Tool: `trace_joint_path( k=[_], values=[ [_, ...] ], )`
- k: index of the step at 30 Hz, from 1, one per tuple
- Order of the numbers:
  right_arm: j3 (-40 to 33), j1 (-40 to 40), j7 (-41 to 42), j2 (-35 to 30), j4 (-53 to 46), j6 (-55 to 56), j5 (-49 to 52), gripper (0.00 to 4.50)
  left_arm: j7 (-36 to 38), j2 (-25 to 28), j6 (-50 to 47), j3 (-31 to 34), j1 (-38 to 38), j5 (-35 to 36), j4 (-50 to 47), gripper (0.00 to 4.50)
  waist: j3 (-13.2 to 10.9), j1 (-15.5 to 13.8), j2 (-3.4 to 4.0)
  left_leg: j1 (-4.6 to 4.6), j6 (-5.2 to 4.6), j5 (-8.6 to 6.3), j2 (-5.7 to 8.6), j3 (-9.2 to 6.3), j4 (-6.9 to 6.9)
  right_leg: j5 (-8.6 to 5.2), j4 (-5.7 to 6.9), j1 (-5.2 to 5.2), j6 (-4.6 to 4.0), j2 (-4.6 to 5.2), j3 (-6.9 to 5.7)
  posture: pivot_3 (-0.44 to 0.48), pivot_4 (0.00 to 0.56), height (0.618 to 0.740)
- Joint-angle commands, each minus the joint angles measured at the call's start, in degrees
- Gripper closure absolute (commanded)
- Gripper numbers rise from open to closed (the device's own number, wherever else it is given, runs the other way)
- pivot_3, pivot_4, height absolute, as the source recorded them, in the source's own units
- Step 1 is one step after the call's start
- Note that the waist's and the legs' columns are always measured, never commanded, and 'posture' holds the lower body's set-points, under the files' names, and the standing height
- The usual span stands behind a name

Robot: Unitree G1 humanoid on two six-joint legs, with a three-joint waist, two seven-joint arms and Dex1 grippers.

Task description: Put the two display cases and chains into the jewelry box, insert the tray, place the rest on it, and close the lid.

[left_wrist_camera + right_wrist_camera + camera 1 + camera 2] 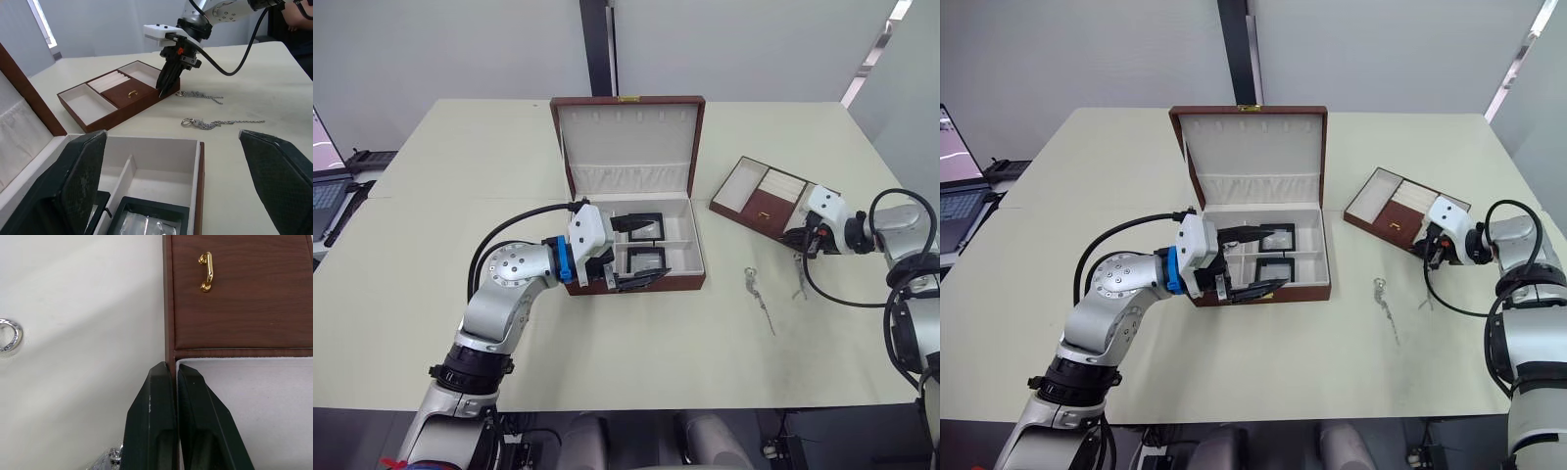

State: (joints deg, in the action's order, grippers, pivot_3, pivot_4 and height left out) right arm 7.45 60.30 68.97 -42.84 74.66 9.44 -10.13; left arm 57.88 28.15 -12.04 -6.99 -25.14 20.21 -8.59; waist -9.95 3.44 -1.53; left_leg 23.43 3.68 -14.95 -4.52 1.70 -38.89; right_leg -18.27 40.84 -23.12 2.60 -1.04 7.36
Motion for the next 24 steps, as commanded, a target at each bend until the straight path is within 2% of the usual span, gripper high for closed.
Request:
trace_joint_path(
  k=[1,6,10,16,21,24],
  values=[
    [-2.6,2.2,3.3,-3.5,-2.8,0.7,2.1,4.49,-0.6,1.4,0.5,2.3,0.6,0.6,-2.2,0.0,0.0,0.0,0.03,0.0,0.0,0.0,0.0,0.0,0.0,0.0,0.0,0.0,0.0,0.0,0.0,0.0,0.15,0.74],
    [-3.9,1.1,8.8,-6.2,-6.6,-0.6,3.9,4.49,-0.9,2.4,0.8,3.6,2.1,0.9,-2.6,0.0,-0.2,0.0,0.25,0.0,-0.04,-0.02,0.01,0.02,0.0,0.0,-0.01,0.0,0.0,0.02,0.01,0.0,0.15,0.74],
    [-5.3,-4.0,14.1,-9.7,-16.3,-3.8,7.0,4.49,-1.2,2.8,0.7,4.3,3.8,1.3,-3.8,0.0,-0.2,-0.1,0.25,-0.01,-0.19,-0.11,0.01,-0.01,0.0,0.0,-0.01,0.0,0.0,0.01,-0.01,0.0,0.15,0.74],
    [-9.7,-19.4,17.9,-15.9,-42.6,-15.9,14.5,4.49,-2.4,4.0,0.8,6.8,9.3,1.3,-6.1,0.0,-0.2,-0.3,0.29,0.02,-0.2,-0.12,0.02,-0.02,0.03,0.0,-0.03,0.0,0.01,0.04,-0.02,0.0,0.15,0.74],
    [-14.5,-31.6,17.8,-20.5,-63.7,-27.8,21.1,4.49,-4.7,5.0,-0.6,10.2,14.2,2.8,-10.3,0.0,-0.2,-0.1,0.33,0.0,-0.21,-0.12,0.01,-0.05,0.02,-0.01,-0.01,0.03,0.02,0.03,0.0,0.0,0.15,0.74],
    [-16.8,-36.3,17.1,-21.9,-74.6,-35.0,25.6,4.49,-6.1,5.5,-1.5,12.2,17.0,3.6,-12.6,0.0,-0.2,-0.1,0.33,0.0,-0.22,-0.13,0.01,-0.08,0.03,-0.02,-0.02,0.03,0.03,0.01,-0.02,0.0,0.15,0.74]
  ],
)
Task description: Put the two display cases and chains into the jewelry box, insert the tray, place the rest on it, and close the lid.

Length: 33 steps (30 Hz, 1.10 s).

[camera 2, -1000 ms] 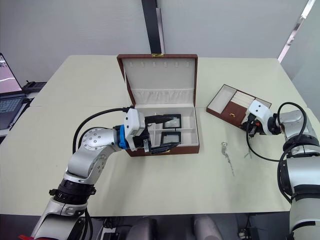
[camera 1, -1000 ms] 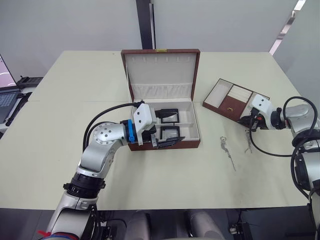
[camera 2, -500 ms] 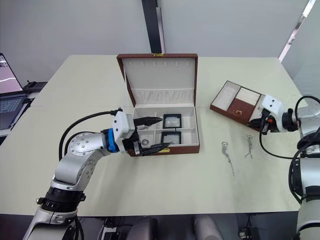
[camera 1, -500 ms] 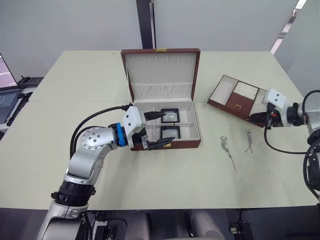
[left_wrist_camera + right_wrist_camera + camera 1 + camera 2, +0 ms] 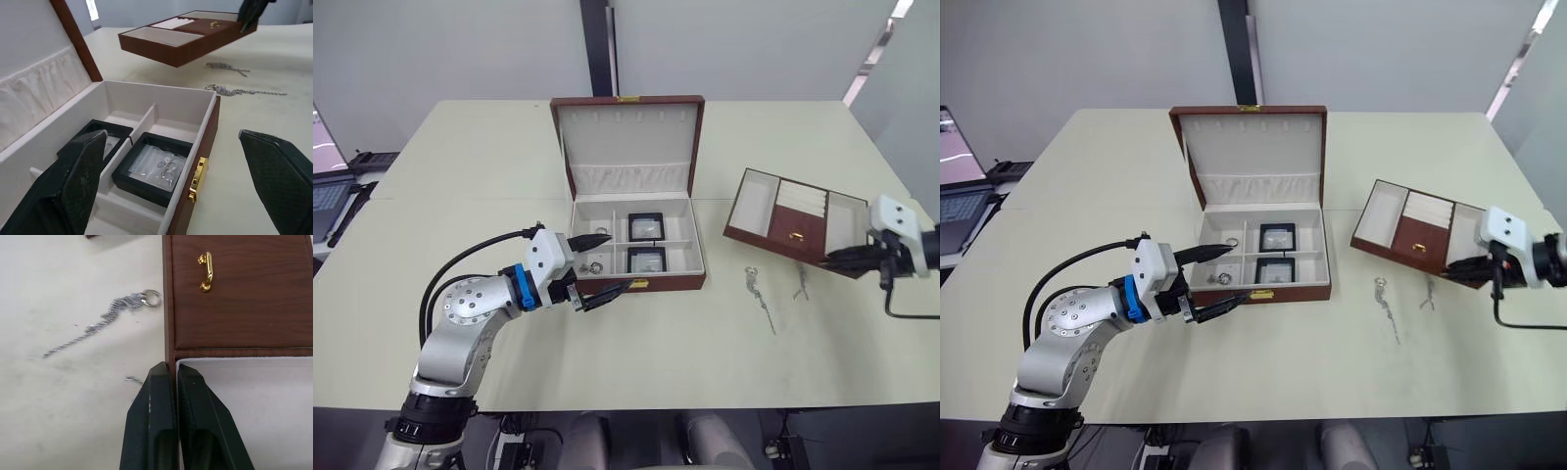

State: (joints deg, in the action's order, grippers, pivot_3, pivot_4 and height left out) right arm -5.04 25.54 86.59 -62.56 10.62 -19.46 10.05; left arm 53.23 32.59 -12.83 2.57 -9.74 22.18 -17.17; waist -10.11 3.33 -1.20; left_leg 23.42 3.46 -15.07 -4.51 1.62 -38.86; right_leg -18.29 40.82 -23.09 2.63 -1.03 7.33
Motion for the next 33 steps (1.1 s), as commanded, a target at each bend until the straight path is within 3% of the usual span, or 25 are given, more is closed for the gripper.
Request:
trace_joint_path(
  k=[1,4,11,20,24,33],
  values=[
    [-4.4,-2.4,-1.1,-2.1,-14.5,-8.7,7.0,4.49,-2.3,1.0,-1.2,3.5,2.9,2.0,-4.9,0.0,0.0,0.0,0.0,0.0,0.0,0.0,0.0,0.0,0.0,0.0,0.0,0.0,0.0,0.0,0.0,0.0,0.15,0.74],
    [-2.8,-2.1,-4.2,-1.4,-21.7,-13.5,8.7,4.49,-4.4,0.7,-1.6,5.0,6.7,2.1,-7.3,0.0,0.0,0.0,-0.01,-0.01,0.0,0.0,0.0,-0.01,0.0,-0.01,0.0,0.01,0.01,-0.01,0.0,0.0,0.15,0.74],
    [5.0,4.7,-8.1,1.2,-26.6,-18.2,9.5,4.49,-9.4,0.2,-2.5,9.4,15.2,3.4,-12.6,0.0,0.0,-0.2,-0.09,0.01,0.0,-0.01,0.0,-0.04,0.01,-0.03,-0.05,-0.01,0.02,0.01,-0.05,0.0,0.15,0.74],
    [17.6,14.2,-8.6,9.1,-26.5,-15.7,6.4,4.49,-14.8,-2.0,-2.5,12.3,22.4,3.4,-17.4,0.0,-0.1,-0.1,-0.19,0.03,-0.01,-0.01,-0.01,-0.04,0.03,-0.03,-0.07,-0.05,0.02,0.0,-0.07,0.0,0.15,0.74],
    [22.6,19.9,-14.6,14.7,-24.1,-19.6,1.9,4.49,-16.9,-2.6,-2.3,13.1,24.6,3.3,-19.3,0.0,-0.1,-0.1,-0.23,0.06,-0.01,-0.01,-0.02,-0.04,0.02,-0.02,-0.09,-0.06,0.02,0.02,-0.07,0.0,0.15,0.74],
    [29.4,28.1,-17.3,23.3,-21.7,-24.8,-0.4,4.49,-20.0,-4.2,-2.1,16.0,29.5,4.1,-21.9,0.0,-0.1,0.0,-0.26,0.06,0.0,-0.01,-0.04,-0.08,0.06,-0.07,-0.06,-0.11,-0.07,0.01,-0.12,0.0,0.15,0.74]
  ],
)
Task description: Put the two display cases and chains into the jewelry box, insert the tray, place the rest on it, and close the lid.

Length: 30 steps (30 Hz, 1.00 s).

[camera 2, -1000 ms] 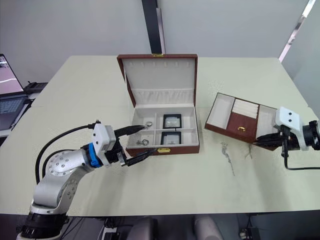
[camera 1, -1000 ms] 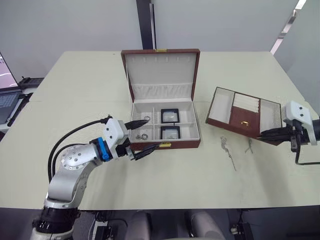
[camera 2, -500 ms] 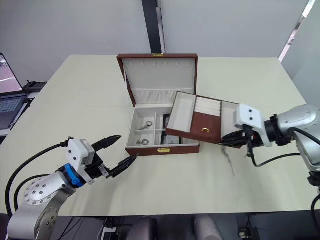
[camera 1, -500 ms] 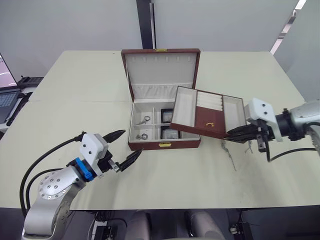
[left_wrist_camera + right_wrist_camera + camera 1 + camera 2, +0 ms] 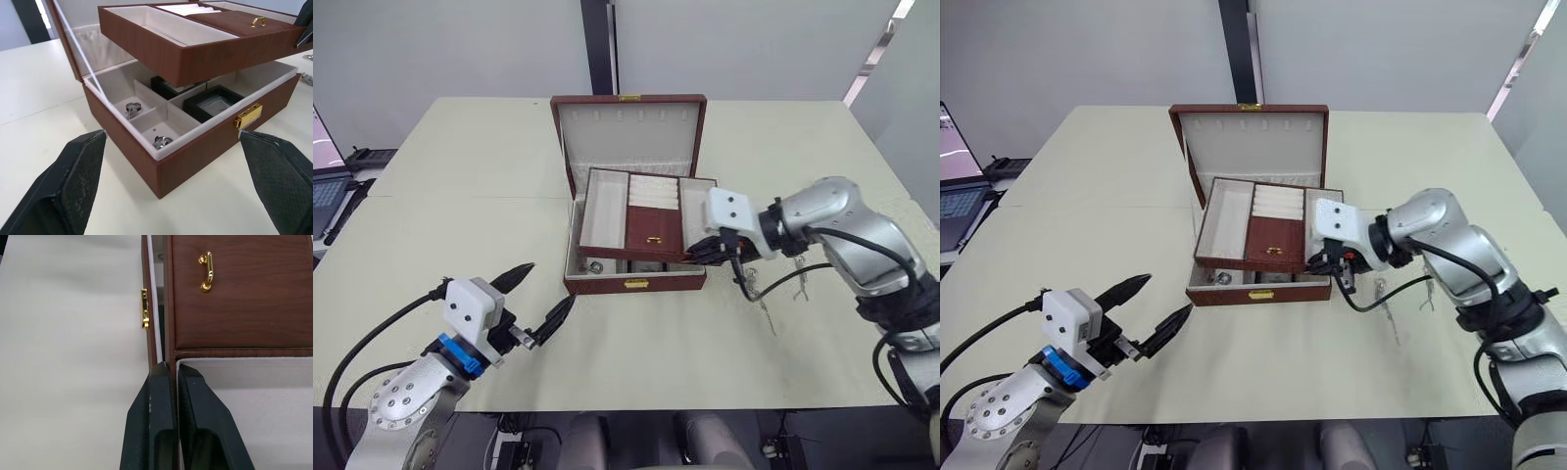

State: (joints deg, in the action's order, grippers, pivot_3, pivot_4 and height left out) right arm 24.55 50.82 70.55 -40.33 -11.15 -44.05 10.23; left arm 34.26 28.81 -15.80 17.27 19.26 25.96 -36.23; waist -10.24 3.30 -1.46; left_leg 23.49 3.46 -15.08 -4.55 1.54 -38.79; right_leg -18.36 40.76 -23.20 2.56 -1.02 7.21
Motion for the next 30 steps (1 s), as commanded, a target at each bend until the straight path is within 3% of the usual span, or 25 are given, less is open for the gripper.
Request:
trace_joint_path(
  k=[1,12,30],
  values=[
    [0.3,3.3,-1.3,1.5,0.6,-0.3,-0.9,4.49,-1.4,-0.6,0.9,1.3,0.6,0.4,-3.1,0.0,0.0,0.0,0.0,0.0,0.0,0.0,0.0,0.0,0.0,0.0,0.0,0.0,0.0,0.0,-0.01,0.0,0.15,0.74],
    [4.9,4.6,1.5,1.9,3.1,3.0,-4.1,4.49,-3.6,-2.1,1.6,0.7,2.7,-0.2,-4.3,0.0,0.0,0.0,-0.05,0.05,0.0,0.0,0.01,-0.04,0.0,-0.01,-0.02,-0.02,-0.01,0.02,-0.06,0.0,0.15,0.74],
    [6.1,5.4,2.3,4.8,7.5,5.3,-7.2,4.49,-4.1,-3.2,3.5,0.4,5.4,-1.1,-4.9,0.0,0.0,0.0,-0.06,0.05,0.0,0.0,0.01,-0.04,0.0,-0.02,-0.02,-0.02,-0.03,0.02,-0.06,0.0,0.15,0.74]
  ],
)
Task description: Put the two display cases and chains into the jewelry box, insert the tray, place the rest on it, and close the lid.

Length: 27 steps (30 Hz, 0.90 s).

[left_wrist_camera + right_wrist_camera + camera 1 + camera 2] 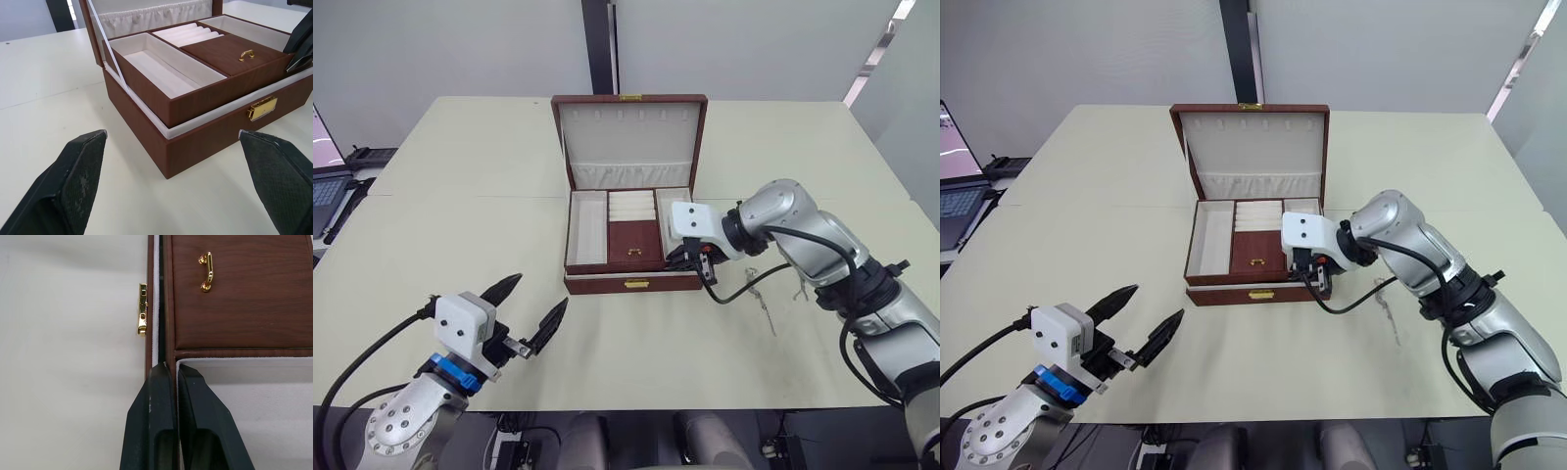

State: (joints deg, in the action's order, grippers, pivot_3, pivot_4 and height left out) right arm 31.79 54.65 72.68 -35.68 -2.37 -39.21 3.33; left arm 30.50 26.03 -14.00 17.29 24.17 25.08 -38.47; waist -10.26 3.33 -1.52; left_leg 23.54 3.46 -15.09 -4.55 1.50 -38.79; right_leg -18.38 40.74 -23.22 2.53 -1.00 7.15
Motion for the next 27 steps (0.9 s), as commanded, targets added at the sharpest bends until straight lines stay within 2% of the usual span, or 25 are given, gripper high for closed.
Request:
trace_joint_path(
  k=[1,17,23,24,27],
  values=[
    [-1.2,1.6,0.2,0.2,-1.2,0.4,-0.3,4.49,-0.3,-0.4,1.8,0.4,0.6,-0.2,-2.6,0.0,0.0,0.0,0.0,0.0,0.0,0.0,0.0,0.0,0.0,0.0,0.0,0.0,0.0,0.0,0.0,0.0,0.15,0.74],
    [-1.6,1.3,0.9,0.2,-2.1,-1.2,0.2,4.49,-0.9,-0.1,1.6,-0.3,-0.3,-0.2,-2.3,0.0,0.0,0.0,0.0,0.0,0.0,0.0,0.0,0.0,0.0,0.0,0.0,0.0,0.0,0.0,0.0,0.0,0.15,0.74],
    [-2.9,2.0,0.9,0.7,-1.6,-2.0,1.4,2.95,-0.9,0.0,1.7,0.0,-0.2,0.1,-2.1,0.0,0.0,0.1,0.0,0.0,0.0,0.0,0.0,0.0,0.0,0.0,0.0,0.0,0.0,0.0,0.0,0.0,0.15,0.74],
    [-3.2,2.2,0.9,0.9,-1.6,-2.4,1.7,2.56,-0.9,0.0,1.7,0.1,-0.2,0.1,-2.1,0.0,0.0,0.1,0.0,0.0,0.0,0.0,0.0,0.0,0.0,0.0,0.0,0.0,0.0,0.0,0.0,0.0,0.15,0.74],
    [-4.7,2.5,0.7,1.6,-1.0,-3.4,2.9,1.92,-0.7,0.0,1.8,0.1,-0.3,0.4,-1.9,0.0,0.0,0.2,0.0,0.0,0.0,0.0,-0.01,0.0,0.01,0.0,0.0,-0.01,0.0,-0.01,0.0,0.0,0.15,0.74]
  ],
)
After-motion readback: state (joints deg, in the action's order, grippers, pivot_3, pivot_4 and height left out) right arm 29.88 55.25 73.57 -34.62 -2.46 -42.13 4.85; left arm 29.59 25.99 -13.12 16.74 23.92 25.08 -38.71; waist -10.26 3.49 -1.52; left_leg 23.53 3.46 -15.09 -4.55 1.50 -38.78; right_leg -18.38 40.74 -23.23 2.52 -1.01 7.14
